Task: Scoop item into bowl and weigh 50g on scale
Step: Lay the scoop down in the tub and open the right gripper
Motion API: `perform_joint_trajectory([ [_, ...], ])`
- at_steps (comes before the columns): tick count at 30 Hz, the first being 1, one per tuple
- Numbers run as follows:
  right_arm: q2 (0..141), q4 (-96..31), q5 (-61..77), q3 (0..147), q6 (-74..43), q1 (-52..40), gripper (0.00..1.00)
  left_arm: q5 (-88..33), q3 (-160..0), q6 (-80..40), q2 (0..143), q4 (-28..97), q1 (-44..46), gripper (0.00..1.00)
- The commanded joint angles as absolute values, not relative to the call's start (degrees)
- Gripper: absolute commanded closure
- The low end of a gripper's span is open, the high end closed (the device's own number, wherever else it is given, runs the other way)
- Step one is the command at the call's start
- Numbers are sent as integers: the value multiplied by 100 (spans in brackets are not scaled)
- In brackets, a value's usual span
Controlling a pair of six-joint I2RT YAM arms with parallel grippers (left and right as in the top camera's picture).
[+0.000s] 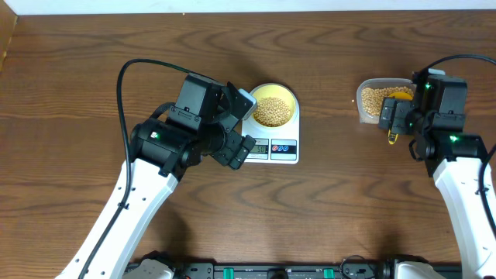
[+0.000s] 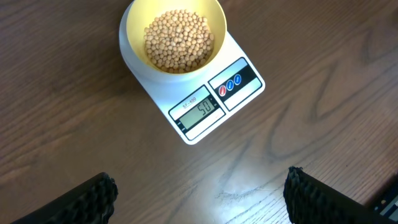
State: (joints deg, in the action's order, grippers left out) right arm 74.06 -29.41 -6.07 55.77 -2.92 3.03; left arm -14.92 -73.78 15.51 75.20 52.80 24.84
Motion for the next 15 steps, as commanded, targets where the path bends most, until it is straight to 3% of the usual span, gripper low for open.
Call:
perform_joint_trajectory([
  [1,7234,-2917,-805,5590,-141,252,1,-1518,-7367,1647,7470,5310,2467,12],
  [15,7231,-2976,-803,5581,-145,257,1,-1518,-7367,1647,7470,5310,2467,12],
])
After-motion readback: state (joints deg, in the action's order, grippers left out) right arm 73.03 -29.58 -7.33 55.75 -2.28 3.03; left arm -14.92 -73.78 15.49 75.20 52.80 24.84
